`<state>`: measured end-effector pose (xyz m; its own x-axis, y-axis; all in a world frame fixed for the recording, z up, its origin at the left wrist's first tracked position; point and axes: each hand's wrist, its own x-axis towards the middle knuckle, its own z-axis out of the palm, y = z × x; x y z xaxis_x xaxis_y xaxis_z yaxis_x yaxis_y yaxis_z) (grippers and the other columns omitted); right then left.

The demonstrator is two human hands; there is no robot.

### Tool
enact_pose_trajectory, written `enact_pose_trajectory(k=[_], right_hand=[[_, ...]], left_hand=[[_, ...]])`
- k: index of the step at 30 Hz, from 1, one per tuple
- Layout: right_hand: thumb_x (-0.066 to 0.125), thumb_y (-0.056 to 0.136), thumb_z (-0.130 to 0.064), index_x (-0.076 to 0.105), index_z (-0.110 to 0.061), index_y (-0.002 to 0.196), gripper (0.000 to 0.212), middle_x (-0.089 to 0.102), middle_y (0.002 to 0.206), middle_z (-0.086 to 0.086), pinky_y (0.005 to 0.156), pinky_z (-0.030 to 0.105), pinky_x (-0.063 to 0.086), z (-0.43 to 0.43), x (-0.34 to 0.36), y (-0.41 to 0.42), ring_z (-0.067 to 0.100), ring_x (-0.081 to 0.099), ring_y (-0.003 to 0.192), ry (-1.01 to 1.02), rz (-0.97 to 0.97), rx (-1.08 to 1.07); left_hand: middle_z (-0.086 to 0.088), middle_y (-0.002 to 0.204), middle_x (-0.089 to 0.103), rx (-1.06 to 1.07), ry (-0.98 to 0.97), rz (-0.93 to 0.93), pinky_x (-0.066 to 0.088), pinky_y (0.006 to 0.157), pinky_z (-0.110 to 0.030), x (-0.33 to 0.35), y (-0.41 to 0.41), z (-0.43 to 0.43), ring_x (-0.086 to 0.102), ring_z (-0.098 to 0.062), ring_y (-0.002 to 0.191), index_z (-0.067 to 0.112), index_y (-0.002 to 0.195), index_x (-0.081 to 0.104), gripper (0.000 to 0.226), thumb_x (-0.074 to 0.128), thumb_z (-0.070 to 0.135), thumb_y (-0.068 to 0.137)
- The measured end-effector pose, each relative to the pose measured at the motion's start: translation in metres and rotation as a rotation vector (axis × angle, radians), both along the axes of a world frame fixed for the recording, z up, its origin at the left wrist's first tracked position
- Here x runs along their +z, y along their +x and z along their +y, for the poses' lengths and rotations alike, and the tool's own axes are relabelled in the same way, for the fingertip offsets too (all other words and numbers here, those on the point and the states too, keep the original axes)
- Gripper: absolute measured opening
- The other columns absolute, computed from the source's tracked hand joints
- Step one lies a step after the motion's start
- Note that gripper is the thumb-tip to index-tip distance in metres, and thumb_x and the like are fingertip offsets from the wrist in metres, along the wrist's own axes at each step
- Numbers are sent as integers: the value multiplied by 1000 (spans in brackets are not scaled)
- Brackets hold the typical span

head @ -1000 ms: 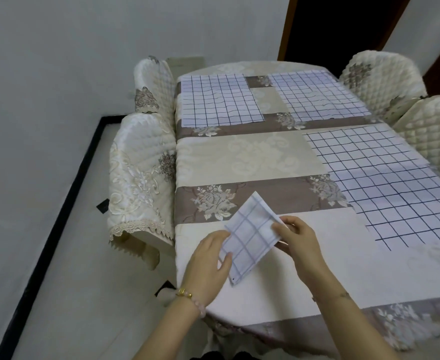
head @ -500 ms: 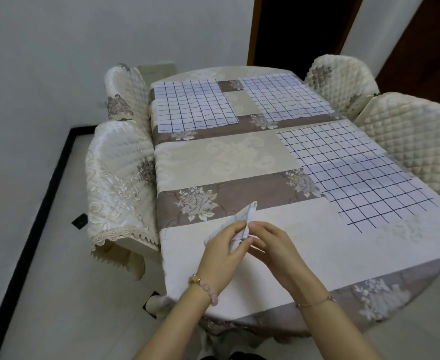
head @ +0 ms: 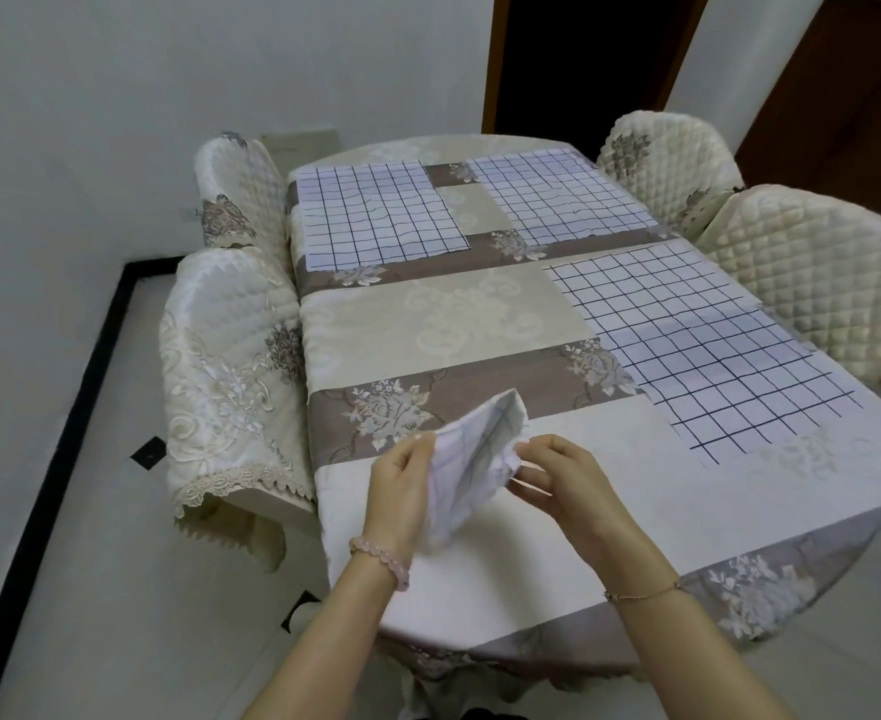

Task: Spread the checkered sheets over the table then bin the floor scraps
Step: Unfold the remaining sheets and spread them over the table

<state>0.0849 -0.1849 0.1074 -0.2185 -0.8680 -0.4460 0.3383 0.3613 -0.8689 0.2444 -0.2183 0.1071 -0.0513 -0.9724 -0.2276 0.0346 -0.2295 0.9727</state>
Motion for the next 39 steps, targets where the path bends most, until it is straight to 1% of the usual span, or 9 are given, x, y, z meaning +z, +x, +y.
enact_pose_trajectory(k=[5, 10, 16, 18, 20, 24, 30, 33, 39], right_hand=[[58, 86, -13, 61, -14, 80, 6, 56, 76, 4, 60, 26, 42, 2, 5, -31, 16, 51, 67, -7, 190, -24], [70, 81, -19, 69, -17, 77, 5, 63, 59, -13, 52, 13, 41, -4, 7, -45, 0, 55, 56, -45, 341, -30], [68, 84, -23, 71, -16, 79, 8, 70, 67, -8, 52, 14, 49, -7, -4, -44, 3, 62, 59, -19, 248, -68], [68, 84, -24, 72, -18, 80, 7, 72, 70, -9, 55, 18, 50, -7, -9, -46, 5, 64, 62, 12, 220, -87], [68, 84, -23, 71, -19, 82, 6, 73, 73, -7, 57, 20, 51, -7, -13, -49, 7, 65, 65, 29, 203, -106], [65, 86, -22, 72, -16, 88, 10, 73, 87, 2, 62, 26, 52, -4, -17, -57, 15, 66, 73, 54, 173, -154], [58, 86, -34, 72, -13, 93, 26, 69, 79, 3, 63, 27, 46, 4, -34, -53, 17, 61, 71, 167, -255, 6], [58, 88, -15, 71, -12, 96, 15, 74, 88, 3, 55, 22, 51, 21, -48, -35, 16, 69, 69, 196, -78, 155], [57, 90, -8, 73, -6, 97, 19, 73, 103, 17, 73, 29, 59, 43, -58, -19, 21, 69, 87, 234, 171, 185]], left_hand=[[1, 60, 32, 63, -253, -224, 22, 53, -23, 2, 25, -33, 29, -10, 58, 8, 68, 44, 32, 46, 21, 97], [-3, 59, 35, 28, -288, -375, 23, 56, -29, 1, 32, -52, 31, -13, 59, 8, 63, 41, 37, 48, 21, 96], [-12, 100, 66, -140, 156, 26, 48, 86, -36, -23, 36, -45, 62, -23, 94, -1, 102, 61, 26, 51, 22, 95], [-7, 102, 74, -284, 276, 39, 57, 78, -34, -35, 41, -36, 70, -20, 92, 4, 111, 63, 25, 56, 19, 92], [-4, 95, 76, -362, 347, -2, 59, 69, -30, -45, 45, -27, 71, -18, 86, 7, 110, 65, 22, 58, 12, 90], [-6, 100, 75, -363, 366, 42, 59, 77, -34, -57, 51, -22, 70, -20, 93, 12, 106, 67, 19, 58, 8, 90], [-13, 99, 70, -74, 329, 90, 54, 77, -37, -70, 52, -27, 66, -27, 91, 4, 101, 65, 14, 55, 5, 91], [-14, 99, 69, -30, 339, 62, 53, 74, -36, -79, 52, -27, 64, -27, 88, 3, 101, 64, 14, 54, 4, 92], [-23, 125, 57, 18, 251, -311, 46, 87, -37, -90, 53, -19, 56, -28, 102, -1, 118, 51, 27, 53, 4, 92]])
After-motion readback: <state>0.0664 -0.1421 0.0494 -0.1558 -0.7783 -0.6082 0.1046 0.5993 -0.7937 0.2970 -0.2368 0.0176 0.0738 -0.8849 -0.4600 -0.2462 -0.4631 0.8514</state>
